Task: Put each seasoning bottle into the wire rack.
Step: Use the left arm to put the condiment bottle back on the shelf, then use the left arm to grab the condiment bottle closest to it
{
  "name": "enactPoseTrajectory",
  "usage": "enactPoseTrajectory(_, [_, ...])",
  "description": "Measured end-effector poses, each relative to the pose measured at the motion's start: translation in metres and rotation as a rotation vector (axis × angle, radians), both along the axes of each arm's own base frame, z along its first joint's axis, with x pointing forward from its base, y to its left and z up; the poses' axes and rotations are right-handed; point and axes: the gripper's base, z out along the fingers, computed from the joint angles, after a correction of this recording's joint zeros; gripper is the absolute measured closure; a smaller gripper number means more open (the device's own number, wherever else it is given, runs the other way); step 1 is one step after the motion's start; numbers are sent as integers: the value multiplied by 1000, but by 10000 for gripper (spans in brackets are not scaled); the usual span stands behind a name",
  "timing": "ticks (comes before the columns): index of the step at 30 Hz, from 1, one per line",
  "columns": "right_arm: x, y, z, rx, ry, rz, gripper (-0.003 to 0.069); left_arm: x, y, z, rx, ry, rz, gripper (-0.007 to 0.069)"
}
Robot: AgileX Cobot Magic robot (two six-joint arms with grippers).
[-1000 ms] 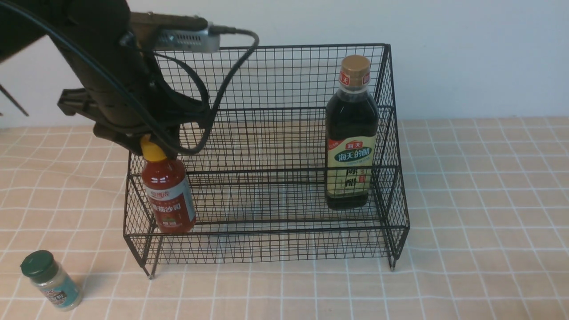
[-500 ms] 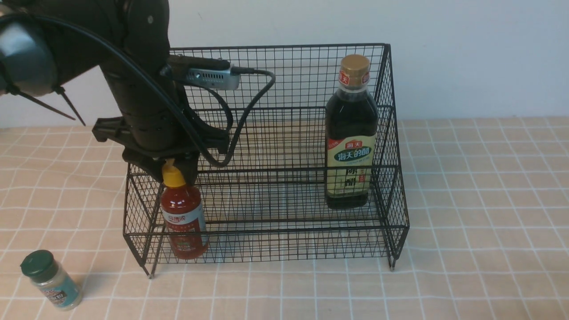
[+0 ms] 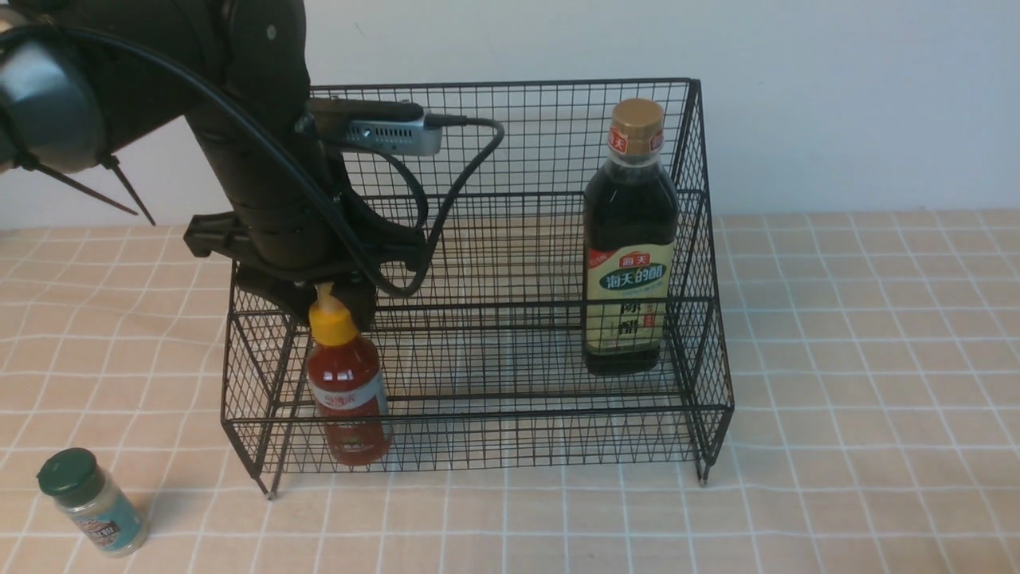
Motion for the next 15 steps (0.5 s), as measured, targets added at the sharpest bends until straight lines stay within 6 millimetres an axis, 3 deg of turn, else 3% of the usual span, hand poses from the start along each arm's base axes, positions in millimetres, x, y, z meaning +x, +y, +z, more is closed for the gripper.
enactPoseTrajectory(9, [0,0,0,0,0,0,673,-10,-4,16,-9,-49,-65,249])
enactPoseTrajectory(13, [0,0,0,0,0,0,673,-21,4,39,9,-124,-82,250])
enactPoseTrajectory(15, [0,0,0,0,0,0,673,-34,15,63,45,-213,-81,270])
